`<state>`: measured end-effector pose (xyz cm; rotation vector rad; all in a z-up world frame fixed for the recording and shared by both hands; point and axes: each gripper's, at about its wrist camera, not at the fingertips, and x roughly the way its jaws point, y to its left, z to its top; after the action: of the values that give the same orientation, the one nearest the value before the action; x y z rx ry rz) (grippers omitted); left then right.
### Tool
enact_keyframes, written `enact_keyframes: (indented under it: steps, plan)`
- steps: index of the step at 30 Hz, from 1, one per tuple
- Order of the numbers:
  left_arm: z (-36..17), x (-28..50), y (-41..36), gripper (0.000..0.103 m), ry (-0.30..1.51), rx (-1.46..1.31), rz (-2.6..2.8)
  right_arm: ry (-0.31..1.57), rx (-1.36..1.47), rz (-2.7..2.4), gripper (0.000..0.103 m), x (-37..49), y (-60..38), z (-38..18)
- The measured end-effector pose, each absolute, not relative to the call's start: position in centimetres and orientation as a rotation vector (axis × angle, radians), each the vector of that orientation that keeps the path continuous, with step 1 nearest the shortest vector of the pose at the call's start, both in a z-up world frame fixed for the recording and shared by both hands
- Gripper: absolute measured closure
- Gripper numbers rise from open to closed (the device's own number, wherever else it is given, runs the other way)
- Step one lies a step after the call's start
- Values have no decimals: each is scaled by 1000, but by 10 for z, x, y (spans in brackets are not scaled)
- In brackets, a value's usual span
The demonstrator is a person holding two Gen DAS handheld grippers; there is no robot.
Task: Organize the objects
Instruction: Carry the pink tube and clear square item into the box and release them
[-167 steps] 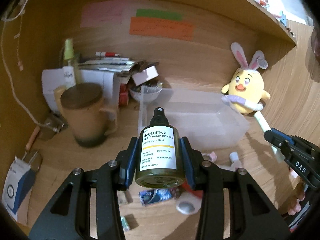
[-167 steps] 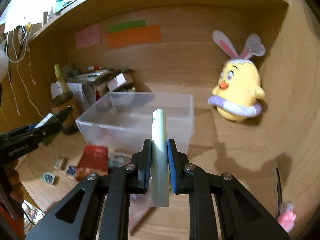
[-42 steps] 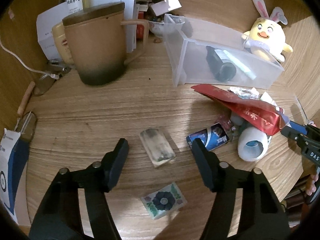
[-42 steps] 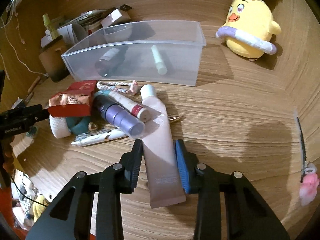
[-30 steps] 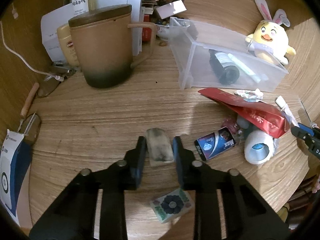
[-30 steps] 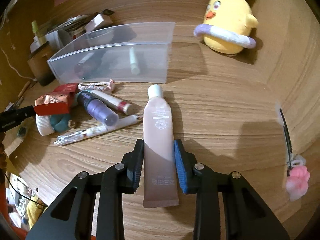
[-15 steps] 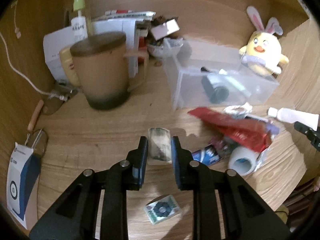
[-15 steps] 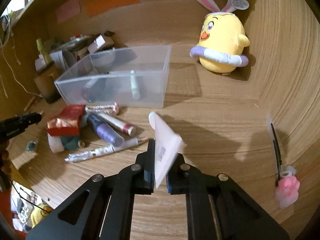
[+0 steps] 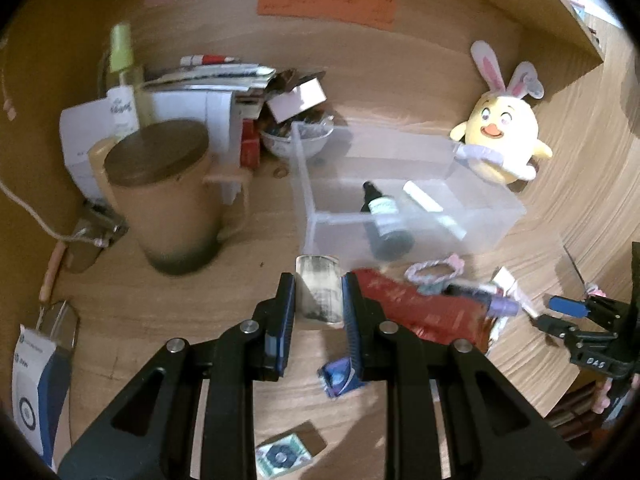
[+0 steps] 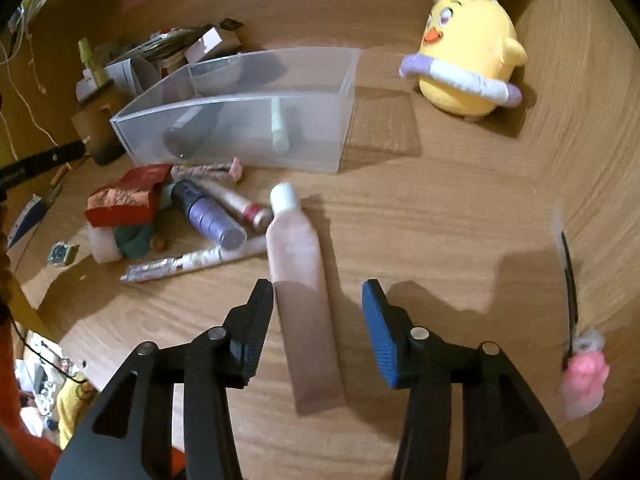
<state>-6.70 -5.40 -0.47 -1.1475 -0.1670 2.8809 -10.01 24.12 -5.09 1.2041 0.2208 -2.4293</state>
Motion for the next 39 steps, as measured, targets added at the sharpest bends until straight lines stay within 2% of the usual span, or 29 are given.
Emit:
enact_keyframes:
  steps: [11, 14, 19, 39]
  plan:
    - [10, -88, -38, 80, -149, -1105, 2861, 326, 1205, -2387, 62, -151, 201, -53]
    - [13, -95, -36, 80, -150, -1105, 2851, 338, 1226, -2350, 79, -160, 194, -60]
    - [18, -108, -31, 80, -131, -1094, 2856, 320, 1195, -2375, 84, -161, 198, -58]
    - [-2, -181, -19, 80, -108, -1258, 2831, 212, 866, -2491, 84, -177, 198, 44]
